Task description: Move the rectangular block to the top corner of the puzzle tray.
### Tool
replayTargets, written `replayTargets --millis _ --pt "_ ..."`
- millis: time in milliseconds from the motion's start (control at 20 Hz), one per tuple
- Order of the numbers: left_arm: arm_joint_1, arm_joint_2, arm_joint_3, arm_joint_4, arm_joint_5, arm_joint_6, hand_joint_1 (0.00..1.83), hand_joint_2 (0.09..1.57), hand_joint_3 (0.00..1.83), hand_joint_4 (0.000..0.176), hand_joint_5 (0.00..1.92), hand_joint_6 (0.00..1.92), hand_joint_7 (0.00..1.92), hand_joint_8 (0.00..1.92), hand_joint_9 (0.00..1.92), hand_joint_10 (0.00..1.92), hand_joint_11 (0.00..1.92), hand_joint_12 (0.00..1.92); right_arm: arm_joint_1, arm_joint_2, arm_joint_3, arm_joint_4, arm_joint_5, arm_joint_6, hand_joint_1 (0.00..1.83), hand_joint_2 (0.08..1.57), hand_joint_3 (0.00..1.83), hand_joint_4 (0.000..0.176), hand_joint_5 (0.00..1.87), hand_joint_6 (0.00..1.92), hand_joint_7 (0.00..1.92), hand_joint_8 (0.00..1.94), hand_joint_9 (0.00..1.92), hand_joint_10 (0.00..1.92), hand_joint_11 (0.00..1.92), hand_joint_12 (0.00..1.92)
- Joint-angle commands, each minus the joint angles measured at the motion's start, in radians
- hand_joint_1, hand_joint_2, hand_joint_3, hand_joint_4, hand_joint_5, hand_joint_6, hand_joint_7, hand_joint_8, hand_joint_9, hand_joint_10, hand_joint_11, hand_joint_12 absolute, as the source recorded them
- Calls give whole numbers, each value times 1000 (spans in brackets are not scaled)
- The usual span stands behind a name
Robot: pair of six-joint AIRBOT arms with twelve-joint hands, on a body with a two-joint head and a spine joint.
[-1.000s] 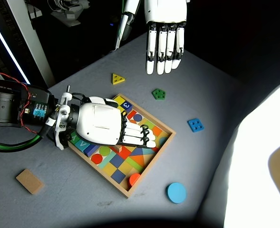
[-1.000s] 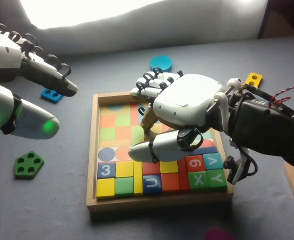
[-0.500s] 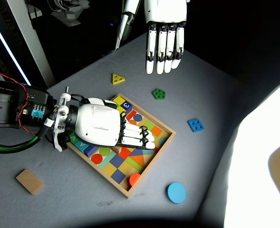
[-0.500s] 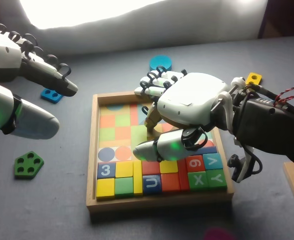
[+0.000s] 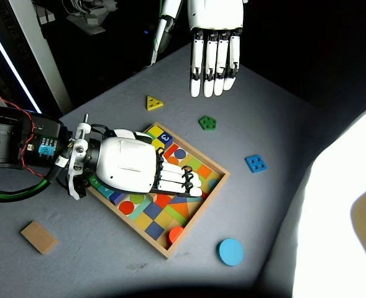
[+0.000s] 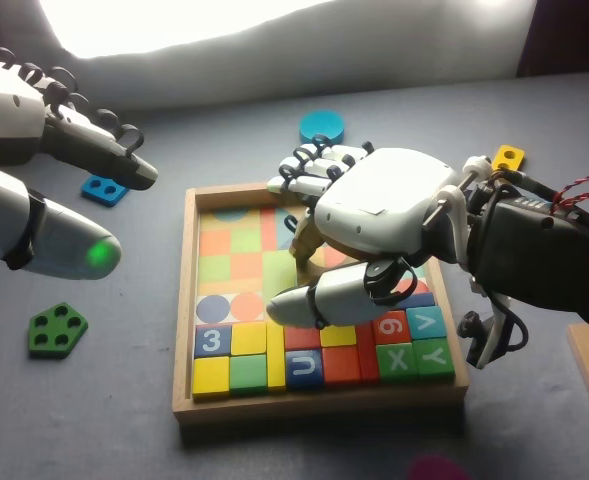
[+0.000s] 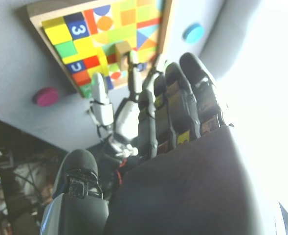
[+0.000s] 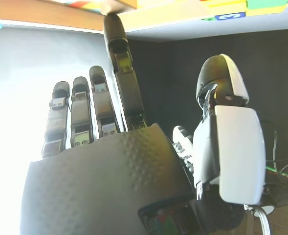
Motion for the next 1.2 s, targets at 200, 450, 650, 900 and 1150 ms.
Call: replayTargets --millis 200,450,650,900,1150 --pt "-10 6 -2 10 85 0 2 1256 3 22 251 1 276 0 280 0 0 791 12 6 -13 -17 70 -6 0 1123 5 0 780 27 134 17 0 0 0 0" --pt "-10 6 -1 10 85 0 26 1259 3 21 247 1 263 1 271 1 0 805 13 13 -20 -17 70 -7 0 1122 4 0 773 23 111 2 0 0 0 0" --pt "-11 6 -1 10 85 0 47 1250 0 24 242 5 272 6 277 6 0 804 8 24 -29 -17 70 -10 0 1123 4 0 774 23 93 2 0 0 0 0" --pt "-11 6 0 10 85 0 91 1242 0 17 259 1 281 1 285 2 0 833 3 32 -35 -17 61 -15 0 1121 2 0 784 27 102 13 0 0 0 0" --pt "-13 6 0 10 85 0 8 1247 2 28 264 0 277 3 289 3 0 843 -1 31 -36 -17 59 -16 0 1123 3 0 790 30 109 12 0 0 0 0"
